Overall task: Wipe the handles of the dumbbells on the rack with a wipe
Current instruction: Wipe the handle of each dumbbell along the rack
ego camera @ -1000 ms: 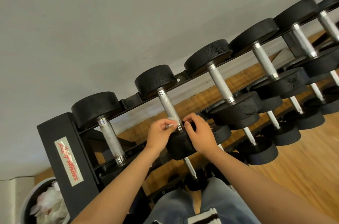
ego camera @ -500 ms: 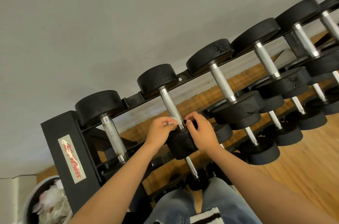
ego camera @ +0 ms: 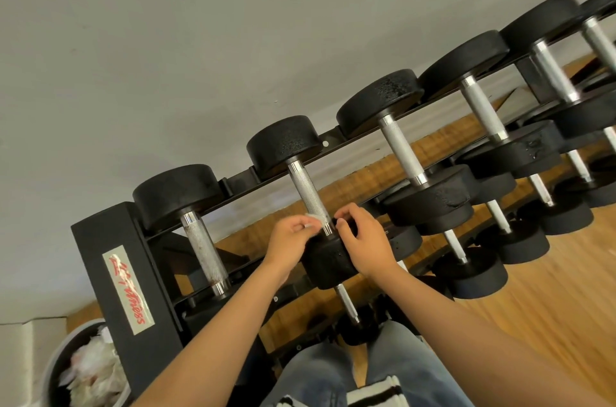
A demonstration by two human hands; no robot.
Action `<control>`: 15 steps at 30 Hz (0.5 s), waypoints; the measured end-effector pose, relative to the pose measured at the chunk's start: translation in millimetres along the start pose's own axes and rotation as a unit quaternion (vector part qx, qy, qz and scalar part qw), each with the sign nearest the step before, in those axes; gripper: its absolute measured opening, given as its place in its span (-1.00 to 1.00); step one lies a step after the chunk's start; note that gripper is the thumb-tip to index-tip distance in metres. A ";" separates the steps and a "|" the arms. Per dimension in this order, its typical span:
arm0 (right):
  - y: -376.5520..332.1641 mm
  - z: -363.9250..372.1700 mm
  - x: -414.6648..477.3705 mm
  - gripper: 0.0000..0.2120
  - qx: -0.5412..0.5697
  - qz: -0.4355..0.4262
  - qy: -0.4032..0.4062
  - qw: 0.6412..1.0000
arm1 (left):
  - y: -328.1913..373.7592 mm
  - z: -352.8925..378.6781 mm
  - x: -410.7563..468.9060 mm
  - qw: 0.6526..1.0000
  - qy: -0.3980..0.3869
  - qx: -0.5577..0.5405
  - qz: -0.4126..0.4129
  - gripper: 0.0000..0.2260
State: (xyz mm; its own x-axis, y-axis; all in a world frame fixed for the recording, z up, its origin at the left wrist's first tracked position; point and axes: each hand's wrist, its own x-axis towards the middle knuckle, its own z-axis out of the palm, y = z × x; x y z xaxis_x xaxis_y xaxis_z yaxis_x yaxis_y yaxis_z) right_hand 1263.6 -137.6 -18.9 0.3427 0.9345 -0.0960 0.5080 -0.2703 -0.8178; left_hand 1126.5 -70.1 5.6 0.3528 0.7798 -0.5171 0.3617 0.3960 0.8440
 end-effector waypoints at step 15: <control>-2.9 -2.8 0.1 -0.94 0.007 0.004 -0.006 1.000 | -1.7 6.6 -3.5 0.998 0.035 -0.045 -0.021 -0.92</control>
State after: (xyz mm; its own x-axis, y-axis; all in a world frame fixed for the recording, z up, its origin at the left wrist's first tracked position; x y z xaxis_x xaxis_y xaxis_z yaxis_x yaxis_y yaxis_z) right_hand 1264.4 -137.5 -15.0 0.3374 0.9351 -0.1086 0.4946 -0.2743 -0.8247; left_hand 1130.3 -76.7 5.0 0.2774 0.7922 -0.5435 0.2956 0.4679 0.8329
